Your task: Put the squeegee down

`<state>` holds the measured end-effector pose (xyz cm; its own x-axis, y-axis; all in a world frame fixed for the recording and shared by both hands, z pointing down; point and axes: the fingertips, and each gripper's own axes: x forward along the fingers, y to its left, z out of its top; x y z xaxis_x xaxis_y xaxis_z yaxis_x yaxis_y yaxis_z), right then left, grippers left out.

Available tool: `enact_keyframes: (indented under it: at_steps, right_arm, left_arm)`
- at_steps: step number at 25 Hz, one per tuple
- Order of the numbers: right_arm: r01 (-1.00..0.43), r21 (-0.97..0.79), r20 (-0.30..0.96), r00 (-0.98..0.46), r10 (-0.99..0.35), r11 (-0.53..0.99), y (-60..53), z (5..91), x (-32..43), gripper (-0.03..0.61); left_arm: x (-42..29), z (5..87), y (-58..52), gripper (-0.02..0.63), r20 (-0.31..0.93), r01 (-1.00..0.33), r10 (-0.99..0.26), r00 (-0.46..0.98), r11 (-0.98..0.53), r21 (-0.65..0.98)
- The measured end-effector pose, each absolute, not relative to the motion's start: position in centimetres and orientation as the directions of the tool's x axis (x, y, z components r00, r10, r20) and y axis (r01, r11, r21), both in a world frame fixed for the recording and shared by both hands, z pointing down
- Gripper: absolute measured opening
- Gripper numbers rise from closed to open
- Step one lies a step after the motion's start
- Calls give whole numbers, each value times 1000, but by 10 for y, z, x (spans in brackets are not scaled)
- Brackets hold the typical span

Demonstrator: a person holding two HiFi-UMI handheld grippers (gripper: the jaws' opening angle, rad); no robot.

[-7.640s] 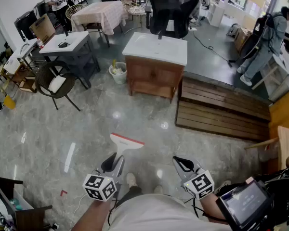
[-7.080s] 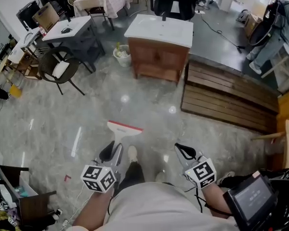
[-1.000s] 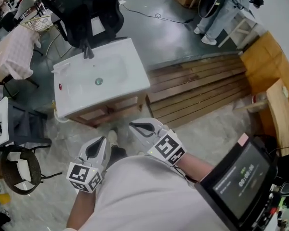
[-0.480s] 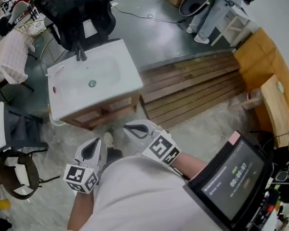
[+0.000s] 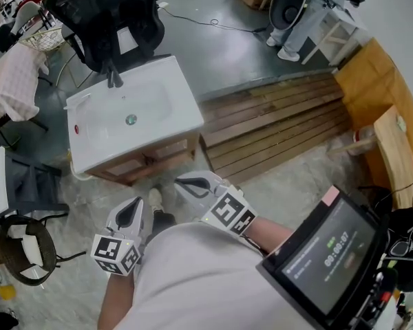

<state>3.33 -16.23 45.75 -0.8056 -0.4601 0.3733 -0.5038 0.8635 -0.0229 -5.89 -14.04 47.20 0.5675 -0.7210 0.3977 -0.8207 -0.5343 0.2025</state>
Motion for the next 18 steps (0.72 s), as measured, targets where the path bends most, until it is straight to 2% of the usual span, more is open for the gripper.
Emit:
enact_keyframes:
  at_steps: [18]
  right_arm:
    - [-506, -40, 374, -807, -456, 862, -169, 466, 44, 3]
  left_arm:
    - [-47, 483, -147, 7, 426, -818, -703, 569, -539, 203]
